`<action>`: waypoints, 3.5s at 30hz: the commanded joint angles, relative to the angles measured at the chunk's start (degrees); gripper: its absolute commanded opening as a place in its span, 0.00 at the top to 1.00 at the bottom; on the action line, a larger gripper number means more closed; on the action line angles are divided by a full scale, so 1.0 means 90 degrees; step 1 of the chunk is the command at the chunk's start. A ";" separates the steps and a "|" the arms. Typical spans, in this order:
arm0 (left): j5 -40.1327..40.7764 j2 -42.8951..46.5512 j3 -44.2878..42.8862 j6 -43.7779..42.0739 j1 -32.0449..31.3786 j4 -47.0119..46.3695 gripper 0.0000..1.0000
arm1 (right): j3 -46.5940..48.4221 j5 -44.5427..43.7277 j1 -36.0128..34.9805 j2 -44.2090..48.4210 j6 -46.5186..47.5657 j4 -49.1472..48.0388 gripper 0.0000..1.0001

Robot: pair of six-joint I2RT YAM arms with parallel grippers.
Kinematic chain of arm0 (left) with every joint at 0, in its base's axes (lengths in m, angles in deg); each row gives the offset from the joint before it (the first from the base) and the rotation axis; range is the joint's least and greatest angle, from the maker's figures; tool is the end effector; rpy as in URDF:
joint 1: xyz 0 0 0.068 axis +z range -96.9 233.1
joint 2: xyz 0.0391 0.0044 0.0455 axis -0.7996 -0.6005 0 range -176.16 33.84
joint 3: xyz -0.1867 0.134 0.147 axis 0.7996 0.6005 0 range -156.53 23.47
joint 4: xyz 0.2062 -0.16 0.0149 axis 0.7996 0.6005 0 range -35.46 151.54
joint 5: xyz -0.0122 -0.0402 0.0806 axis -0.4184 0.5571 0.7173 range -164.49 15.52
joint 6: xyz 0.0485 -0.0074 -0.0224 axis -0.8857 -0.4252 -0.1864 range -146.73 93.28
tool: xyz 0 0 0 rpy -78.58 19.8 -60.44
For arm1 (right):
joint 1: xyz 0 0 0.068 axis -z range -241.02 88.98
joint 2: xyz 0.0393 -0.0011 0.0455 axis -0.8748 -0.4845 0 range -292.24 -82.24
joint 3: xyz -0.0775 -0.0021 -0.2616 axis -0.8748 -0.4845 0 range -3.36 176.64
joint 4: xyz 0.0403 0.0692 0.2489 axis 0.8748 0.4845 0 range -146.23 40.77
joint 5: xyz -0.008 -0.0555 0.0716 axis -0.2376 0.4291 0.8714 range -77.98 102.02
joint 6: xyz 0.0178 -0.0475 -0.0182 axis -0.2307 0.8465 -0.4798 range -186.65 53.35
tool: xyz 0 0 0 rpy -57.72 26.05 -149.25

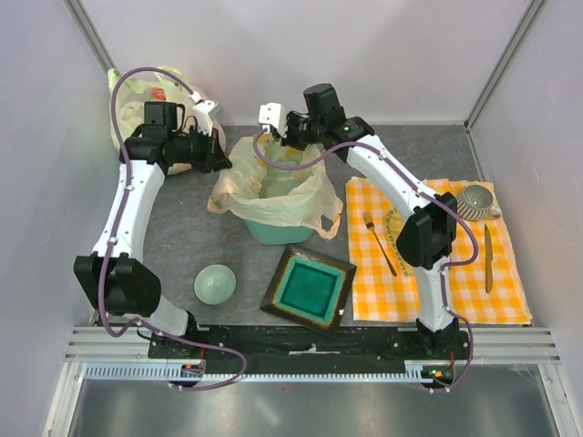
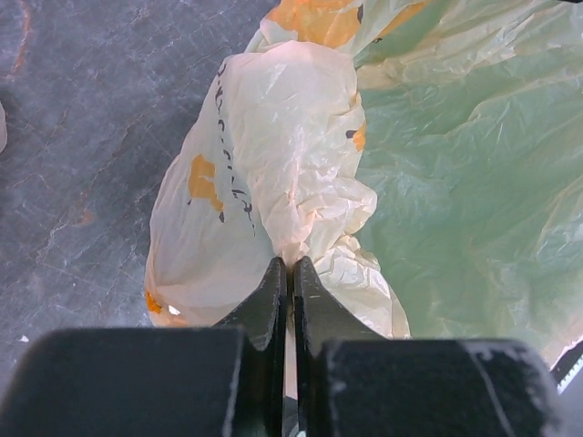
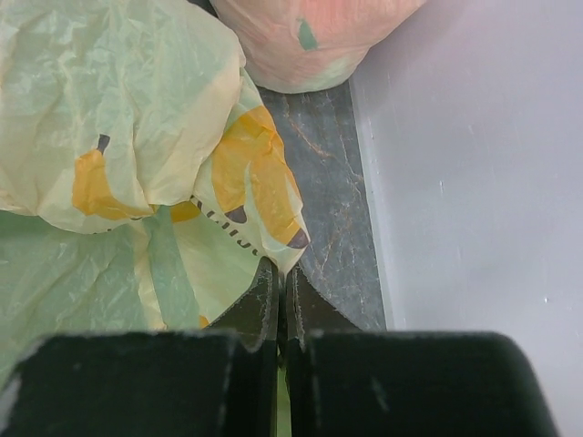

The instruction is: Put the trash bags into the trash bin

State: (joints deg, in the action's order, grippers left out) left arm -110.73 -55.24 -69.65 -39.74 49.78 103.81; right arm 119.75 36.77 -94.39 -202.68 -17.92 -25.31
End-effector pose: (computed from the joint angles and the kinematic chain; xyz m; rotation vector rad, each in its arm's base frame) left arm 0.3264 -0.0400 0.3816 0.6166 2.1733 -0.6521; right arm 0.4007 0.2816 0.3621 -1.5179 1.3418 0.2762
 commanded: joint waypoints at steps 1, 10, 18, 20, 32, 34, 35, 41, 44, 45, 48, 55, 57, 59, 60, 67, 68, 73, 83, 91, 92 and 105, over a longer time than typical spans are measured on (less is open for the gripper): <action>0.0102 0.0463 0.0424 -0.0292 0.0172 0.0999 0.98 | -0.0212 -0.0543 0.0016 0.0121 0.0220 0.0022 1.00; -0.0679 0.0991 0.0553 -0.0165 0.0300 0.0249 0.81 | -0.0319 -0.0163 0.0016 0.0150 -0.0004 -0.0046 1.00; -0.1079 0.0699 -0.0668 -0.1091 0.0251 -0.0612 0.45 | -0.0330 0.0101 0.0025 0.0208 -0.0560 -0.0496 0.60; -0.1109 0.0650 -0.0805 -0.1394 0.0173 -0.0573 0.46 | -0.0261 0.0043 0.0025 0.0267 -0.0950 -0.0583 0.52; -0.0456 0.0396 -0.0845 -0.2498 -0.0540 -0.0524 0.46 | -0.0523 -0.1616 0.0328 0.1331 -0.3771 -0.0478 0.21; -0.0454 0.0376 -0.0825 -0.2664 -0.0628 -0.0534 0.45 | -0.0631 -0.1919 0.0328 0.1585 -0.4417 -0.0185 0.21; -0.0484 0.0357 -0.0806 -0.2829 -0.0648 -0.0524 0.44 | -0.0806 -0.1978 0.0328 0.1721 -0.4554 0.0107 0.21; -0.0514 0.0191 -0.0864 -0.3807 -0.1096 -0.0095 0.43 | -0.0849 -0.1979 0.0328 0.1441 -0.4741 0.0586 0.28; -0.0484 0.0015 -0.0971 -0.4110 -0.1341 0.0051 0.43 | -0.0555 -0.1989 0.0338 0.1089 -0.4585 0.0725 0.29; -0.0513 -0.0072 -0.1020 -0.4168 -0.1418 0.0197 0.43 | -0.0525 -0.2008 0.0328 0.1020 -0.4507 0.0725 0.29; -0.0640 -0.0229 -0.1196 -0.4442 -0.1516 0.0510 0.44 | -0.0456 -0.1969 0.0328 0.0766 -0.4058 0.0686 0.29; -0.0573 -0.0434 -0.1245 -0.5046 -0.1634 0.0765 0.50 | -0.0534 -0.1267 0.0328 0.0687 -0.3803 0.0618 0.69; -0.0436 -0.0493 -0.1255 -0.5242 -0.1741 0.0785 0.53 | -0.0534 -0.1139 0.0338 0.0707 -0.3813 0.0569 0.94; -0.0163 -0.0522 -0.1264 -0.5526 -0.1848 0.0794 0.55 | -0.0505 -0.1081 0.0328 0.0726 -0.3822 0.0491 1.00; -0.0084 -0.0522 -0.1255 -0.5642 -0.1955 0.0804 0.55 | -0.0495 -0.0984 0.0338 0.0746 -0.3861 0.0462 1.00; 0.0774 -0.0776 -0.1371 -0.6530 -0.2425 0.0843 0.59 | -0.0554 -0.0271 0.0328 0.0824 -0.3832 0.0354 1.00; 0.0834 -0.0815 -0.1411 -0.6629 -0.2444 0.0921 0.60 | -0.0592 -0.0144 0.0338 0.0834 -0.3823 0.0354 1.00; 0.1107 -0.1108 -0.1343 -0.7049 -0.2454 0.1380 0.66 | -0.0759 -0.0045 0.0328 0.0921 -0.3774 0.0198 1.00; 0.2103 -0.1878 -0.1108 -0.7050 -0.2483 0.1351 0.68 | -0.0750 0.0219 0.0328 0.0990 -0.3871 -0.0115 1.00; 0.3119 -0.2329 -0.0806 -0.6962 -0.2659 0.1244 0.69 | -0.0846 0.0267 0.0319 0.1126 -0.4135 -0.0232 1.00; 0.3178 -0.2339 -0.0719 -0.6981 -0.2679 0.1147 0.69 | -0.0856 0.0267 0.0319 0.1136 -0.4145 -0.0251 1.00; 0.3393 -0.2807 0.0571 -0.6825 -0.2757 0.0277 0.67 | -0.1023 0.0199 0.0319 0.1127 -0.4223 -0.0466 1.00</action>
State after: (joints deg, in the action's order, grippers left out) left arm -81.80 -77.51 -66.70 -101.33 24.96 107.16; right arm 110.46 35.70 -91.02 -196.19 -52.54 -25.90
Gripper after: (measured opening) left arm 0.323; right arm 0.022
